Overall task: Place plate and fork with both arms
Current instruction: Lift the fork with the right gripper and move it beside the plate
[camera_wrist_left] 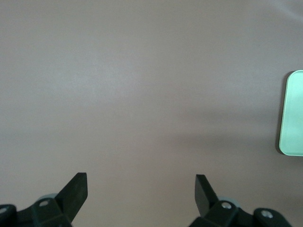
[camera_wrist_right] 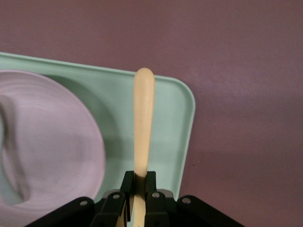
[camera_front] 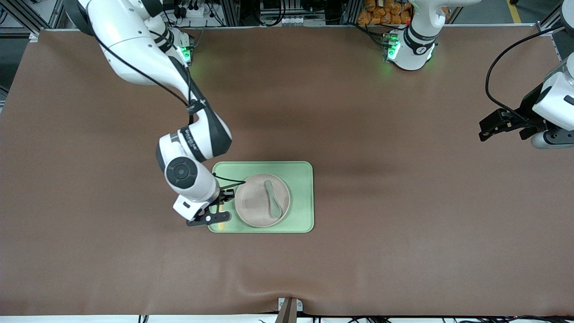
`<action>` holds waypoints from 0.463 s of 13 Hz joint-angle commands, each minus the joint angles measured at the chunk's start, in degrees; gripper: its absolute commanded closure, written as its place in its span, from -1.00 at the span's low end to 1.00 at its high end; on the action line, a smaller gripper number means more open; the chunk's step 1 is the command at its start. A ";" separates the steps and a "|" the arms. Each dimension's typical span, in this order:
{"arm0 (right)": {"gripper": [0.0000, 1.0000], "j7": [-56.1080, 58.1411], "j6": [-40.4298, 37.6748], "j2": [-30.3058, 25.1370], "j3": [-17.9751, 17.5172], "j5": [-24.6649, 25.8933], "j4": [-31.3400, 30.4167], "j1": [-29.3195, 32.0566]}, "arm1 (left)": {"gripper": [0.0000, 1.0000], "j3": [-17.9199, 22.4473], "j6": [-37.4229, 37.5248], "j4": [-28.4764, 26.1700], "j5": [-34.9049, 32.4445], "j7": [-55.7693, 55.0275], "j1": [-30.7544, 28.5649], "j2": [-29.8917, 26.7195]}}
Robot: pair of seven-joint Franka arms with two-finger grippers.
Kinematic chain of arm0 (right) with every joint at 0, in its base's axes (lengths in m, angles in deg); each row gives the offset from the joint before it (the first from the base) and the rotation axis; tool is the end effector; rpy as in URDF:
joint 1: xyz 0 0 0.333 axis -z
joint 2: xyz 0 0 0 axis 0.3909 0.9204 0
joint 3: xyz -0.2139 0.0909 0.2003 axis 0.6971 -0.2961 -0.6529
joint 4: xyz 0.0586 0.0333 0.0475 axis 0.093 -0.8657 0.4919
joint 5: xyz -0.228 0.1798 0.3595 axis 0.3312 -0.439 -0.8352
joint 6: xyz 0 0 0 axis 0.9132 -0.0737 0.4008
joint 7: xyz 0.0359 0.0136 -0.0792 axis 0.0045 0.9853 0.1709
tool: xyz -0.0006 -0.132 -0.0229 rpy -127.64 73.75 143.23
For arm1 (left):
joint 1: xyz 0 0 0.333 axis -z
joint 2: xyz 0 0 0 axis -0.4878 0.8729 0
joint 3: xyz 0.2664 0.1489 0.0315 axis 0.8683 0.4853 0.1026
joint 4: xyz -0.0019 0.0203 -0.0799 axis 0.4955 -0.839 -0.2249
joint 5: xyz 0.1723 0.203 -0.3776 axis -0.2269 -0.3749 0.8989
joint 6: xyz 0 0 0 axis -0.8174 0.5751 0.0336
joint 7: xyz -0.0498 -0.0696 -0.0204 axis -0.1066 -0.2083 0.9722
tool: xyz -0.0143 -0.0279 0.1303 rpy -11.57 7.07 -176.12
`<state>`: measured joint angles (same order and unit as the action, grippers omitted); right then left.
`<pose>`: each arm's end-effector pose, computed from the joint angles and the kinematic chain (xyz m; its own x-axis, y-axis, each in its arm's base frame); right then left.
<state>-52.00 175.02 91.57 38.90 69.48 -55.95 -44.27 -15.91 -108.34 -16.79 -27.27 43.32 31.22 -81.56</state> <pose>0.7134 0.2981 0.1851 0.9900 0.1274 -0.0607 0.1272 -0.9919 -0.0073 0.6470 -0.0527 0.5681 0.9979 0.0314 0.0558 0.0317 -0.9995 -0.0050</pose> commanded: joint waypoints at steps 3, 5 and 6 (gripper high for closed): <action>1.00 3.04 1.07 -0.50 -2.97 -10.96 -3.76 3.95 | -1.00 -0.24 0.36 1.00 0.61 1.18 -0.53 0.43; 1.00 3.05 2.47 -0.15 -2.97 -11.32 -4.63 3.95 | -1.00 -0.32 0.45 0.92 0.61 1.18 -0.53 0.52; 1.00 3.14 4.40 -0.15 -3.06 -11.41 -5.60 3.77 | -1.00 -0.24 0.45 0.92 0.61 1.18 -0.44 0.61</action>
<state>-49.90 176.57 91.81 37.22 59.45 -59.31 -41.49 -15.90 -108.32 -16.79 -27.27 43.33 31.21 -81.54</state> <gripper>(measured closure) 0.991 0.000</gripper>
